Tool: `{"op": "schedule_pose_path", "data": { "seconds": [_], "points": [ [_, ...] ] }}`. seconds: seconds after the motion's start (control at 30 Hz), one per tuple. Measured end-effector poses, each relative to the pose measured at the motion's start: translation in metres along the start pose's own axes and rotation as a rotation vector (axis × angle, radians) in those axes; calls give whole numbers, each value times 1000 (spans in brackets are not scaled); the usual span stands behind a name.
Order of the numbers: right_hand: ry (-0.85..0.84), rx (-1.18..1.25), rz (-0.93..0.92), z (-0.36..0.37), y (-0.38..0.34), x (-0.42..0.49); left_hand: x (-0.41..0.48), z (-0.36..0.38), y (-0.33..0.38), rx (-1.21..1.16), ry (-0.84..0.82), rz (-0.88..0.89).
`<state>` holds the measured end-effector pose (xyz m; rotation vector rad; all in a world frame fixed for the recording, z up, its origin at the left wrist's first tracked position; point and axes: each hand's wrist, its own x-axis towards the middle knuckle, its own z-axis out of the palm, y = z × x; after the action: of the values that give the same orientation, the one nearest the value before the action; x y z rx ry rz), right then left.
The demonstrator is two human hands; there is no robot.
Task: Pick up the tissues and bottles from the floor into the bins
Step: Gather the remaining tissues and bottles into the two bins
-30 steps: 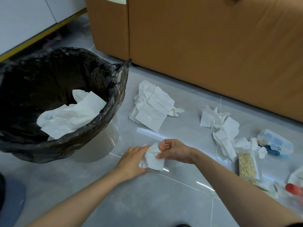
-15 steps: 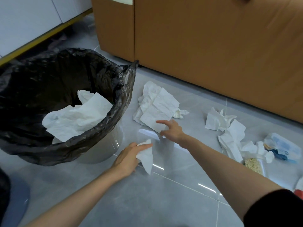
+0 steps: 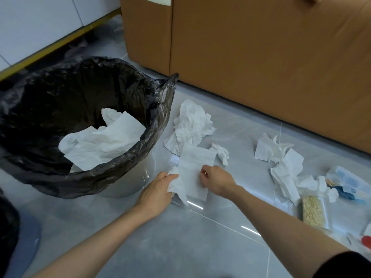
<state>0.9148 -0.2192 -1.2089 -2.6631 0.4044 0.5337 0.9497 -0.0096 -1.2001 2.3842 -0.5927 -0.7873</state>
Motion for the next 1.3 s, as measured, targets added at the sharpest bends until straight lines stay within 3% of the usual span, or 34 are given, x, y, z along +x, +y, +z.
{"op": "schedule_pose_path", "data": {
  "seconds": [0.13, 0.23, 0.33, 0.47, 0.67, 0.8, 0.93, 1.03, 1.17, 1.3],
  "points": [
    [38, 76, -12, 4, 9, -21, -3, -1, 4, 67, -49, -48],
    [98, 89, -122, 0, 12, -21, -7, -2, 8, 102, -75, -67],
    [1, 44, -203, 4, 6, -14, -11, -2, 9, 93, -93, -91],
    [-97, 11, -153, 14, -3, -5, -11, -1, 10, -64, -71, -139],
    [-166, 143, -156, 16, -3, -15, -13, -2, 13, -19, 24, 56],
    [106, 558, -24, 0, -9, -27, -17, -10, 38, -26, 133, 203],
    [464, 1035, 82, -51, -26, -39, -26, -33, 82, -58, 365, 365],
    [562, 1238, 49, -95, -42, -48, -37, -62, 117, -52, 524, 470],
    [625, 1273, -91, -139, -75, -59, -48, -107, 136, 0, 708, 547],
    [632, 1200, -247, -163, -118, -61, -59, -141, 122, 92, 773, 464]
  ]
}}
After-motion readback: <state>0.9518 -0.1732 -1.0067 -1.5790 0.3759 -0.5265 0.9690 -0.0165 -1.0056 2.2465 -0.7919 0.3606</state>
